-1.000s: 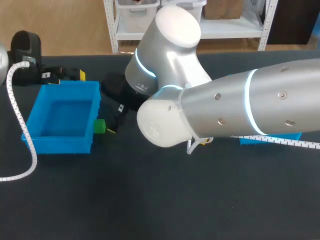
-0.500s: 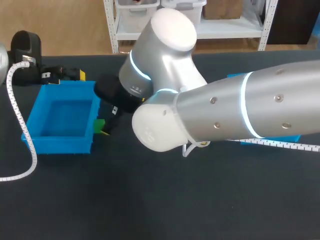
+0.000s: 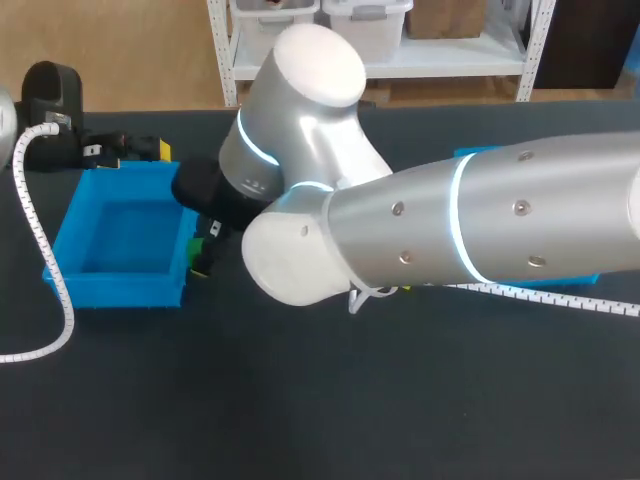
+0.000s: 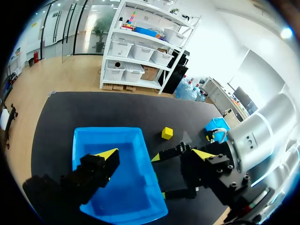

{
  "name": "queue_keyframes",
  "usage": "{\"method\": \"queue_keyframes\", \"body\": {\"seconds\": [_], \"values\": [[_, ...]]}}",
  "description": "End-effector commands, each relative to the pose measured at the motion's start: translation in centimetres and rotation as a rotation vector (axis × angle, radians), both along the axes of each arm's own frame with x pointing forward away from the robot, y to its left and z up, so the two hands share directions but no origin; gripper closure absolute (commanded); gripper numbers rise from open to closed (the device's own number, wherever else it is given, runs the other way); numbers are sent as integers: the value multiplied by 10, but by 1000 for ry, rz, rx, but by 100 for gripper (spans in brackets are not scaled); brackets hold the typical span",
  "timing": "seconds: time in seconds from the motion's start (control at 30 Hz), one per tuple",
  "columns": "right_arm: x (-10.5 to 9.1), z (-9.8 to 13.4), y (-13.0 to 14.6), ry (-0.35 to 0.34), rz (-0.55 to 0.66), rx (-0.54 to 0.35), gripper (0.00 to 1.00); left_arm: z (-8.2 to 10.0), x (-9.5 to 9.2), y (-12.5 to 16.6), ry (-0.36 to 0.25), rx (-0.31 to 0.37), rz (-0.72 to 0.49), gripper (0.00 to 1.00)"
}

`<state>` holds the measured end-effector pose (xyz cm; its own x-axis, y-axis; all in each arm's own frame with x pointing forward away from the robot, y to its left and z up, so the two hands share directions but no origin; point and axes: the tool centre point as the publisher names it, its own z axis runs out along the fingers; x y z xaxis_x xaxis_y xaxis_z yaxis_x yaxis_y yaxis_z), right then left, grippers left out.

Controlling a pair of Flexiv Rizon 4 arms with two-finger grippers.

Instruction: Put the green cubes in the right bin and the yellow cubes in the left bin.

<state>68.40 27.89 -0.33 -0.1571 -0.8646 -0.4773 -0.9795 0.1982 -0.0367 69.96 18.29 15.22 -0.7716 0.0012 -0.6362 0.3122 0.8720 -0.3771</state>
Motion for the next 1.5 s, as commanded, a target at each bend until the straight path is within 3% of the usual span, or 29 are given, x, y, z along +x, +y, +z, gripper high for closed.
{"method": "queue_keyframes", "body": {"seconds": [0.03,0.17,0.53,0.77,1.13,1.5], "values": [[0,-1,1,0,3,-5,61,-1,0,2,-6,-8,-5,0],[0,-3,1,-7,7,-12,100,-1,0,2,-6,-8,-5,0],[-1,-4,-3,1,-1,-9,100,-1,0,2,-6,-8,-5,0],[8,5,-19,-12,-31,-6,100,-1,0,2,-6,-8,-5,0],[37,38,-79,-66,-145,16,100,-1,0,2,-6,-8,-5,0],[64,95,-165,-151,-318,46,100,-1,0,2,-6,-8,-5,0]]}}
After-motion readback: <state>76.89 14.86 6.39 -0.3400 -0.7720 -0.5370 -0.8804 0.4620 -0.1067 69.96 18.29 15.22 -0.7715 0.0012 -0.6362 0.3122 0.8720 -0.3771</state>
